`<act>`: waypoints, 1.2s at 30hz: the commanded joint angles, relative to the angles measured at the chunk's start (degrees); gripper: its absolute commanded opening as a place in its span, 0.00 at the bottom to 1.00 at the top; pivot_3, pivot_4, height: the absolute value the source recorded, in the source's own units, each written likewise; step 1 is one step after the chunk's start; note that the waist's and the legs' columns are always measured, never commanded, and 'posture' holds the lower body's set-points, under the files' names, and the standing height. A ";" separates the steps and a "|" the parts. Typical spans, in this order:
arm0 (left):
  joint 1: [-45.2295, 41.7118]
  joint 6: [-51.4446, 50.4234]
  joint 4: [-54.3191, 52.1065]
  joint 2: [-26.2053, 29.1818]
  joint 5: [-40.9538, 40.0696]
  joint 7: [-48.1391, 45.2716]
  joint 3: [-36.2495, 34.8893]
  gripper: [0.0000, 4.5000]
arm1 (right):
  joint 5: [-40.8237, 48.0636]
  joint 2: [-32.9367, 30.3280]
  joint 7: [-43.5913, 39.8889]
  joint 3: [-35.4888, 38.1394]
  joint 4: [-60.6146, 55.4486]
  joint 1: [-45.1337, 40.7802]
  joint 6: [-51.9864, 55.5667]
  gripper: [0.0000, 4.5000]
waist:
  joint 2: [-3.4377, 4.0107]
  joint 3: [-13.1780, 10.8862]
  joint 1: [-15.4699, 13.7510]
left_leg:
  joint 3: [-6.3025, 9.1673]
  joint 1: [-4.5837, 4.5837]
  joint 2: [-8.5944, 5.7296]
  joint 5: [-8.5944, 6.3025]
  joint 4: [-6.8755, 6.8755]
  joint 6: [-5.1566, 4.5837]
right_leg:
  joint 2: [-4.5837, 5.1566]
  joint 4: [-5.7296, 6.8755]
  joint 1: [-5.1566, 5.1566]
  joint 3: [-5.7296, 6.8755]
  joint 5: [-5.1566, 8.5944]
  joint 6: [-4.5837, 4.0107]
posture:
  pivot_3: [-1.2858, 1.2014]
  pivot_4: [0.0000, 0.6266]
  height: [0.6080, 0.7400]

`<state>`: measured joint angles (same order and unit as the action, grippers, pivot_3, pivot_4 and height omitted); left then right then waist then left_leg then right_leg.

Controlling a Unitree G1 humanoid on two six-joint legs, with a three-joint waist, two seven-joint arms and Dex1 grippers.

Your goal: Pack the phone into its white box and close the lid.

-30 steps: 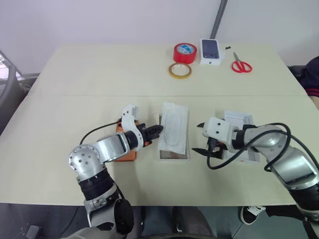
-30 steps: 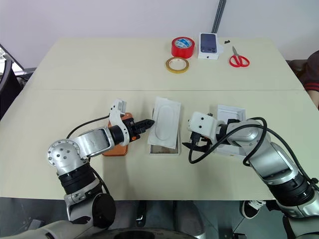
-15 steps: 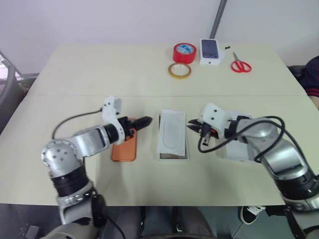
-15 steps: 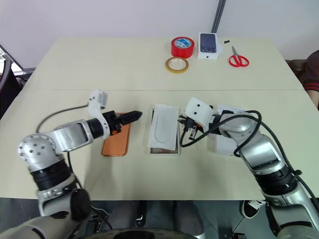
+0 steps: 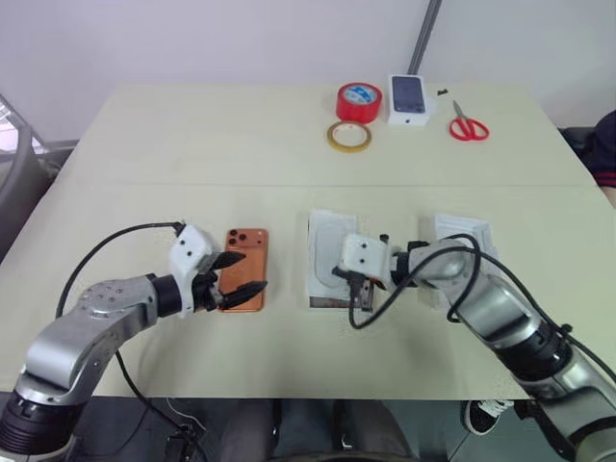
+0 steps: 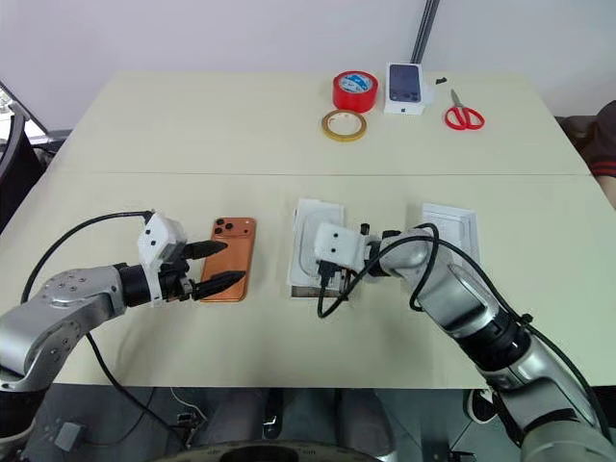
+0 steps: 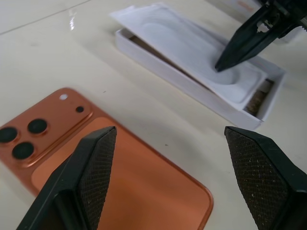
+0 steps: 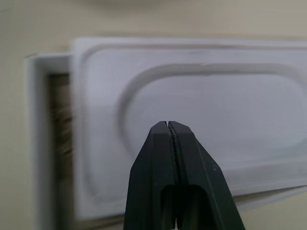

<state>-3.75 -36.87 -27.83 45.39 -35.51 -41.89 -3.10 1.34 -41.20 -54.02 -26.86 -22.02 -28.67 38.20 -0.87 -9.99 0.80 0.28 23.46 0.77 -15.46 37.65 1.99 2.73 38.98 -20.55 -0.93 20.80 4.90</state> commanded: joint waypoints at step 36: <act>-13.02 -55.31 5.38 -20.37 -15.56 26.93 -18.46 1.00 | -10.16 23.74 8.48 -15.17 19.40 -17.13 3.68 0.00 | -0.03 0.12 0.17 | 0.05 0.00 0.00 0.13 0.20 0.23 | -0.09 0.24 -0.06 0.05 -0.01 0.02 | 0.52 0.24 1.00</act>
<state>-18.19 -88.51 -21.87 25.96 -49.28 -14.91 -23.49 -7.19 -18.19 -45.47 -40.94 -3.11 -44.71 42.89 -0.90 -9.87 0.97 0.34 23.44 0.77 -15.31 37.85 2.24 2.64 39.22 -20.60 -0.89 20.79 4.92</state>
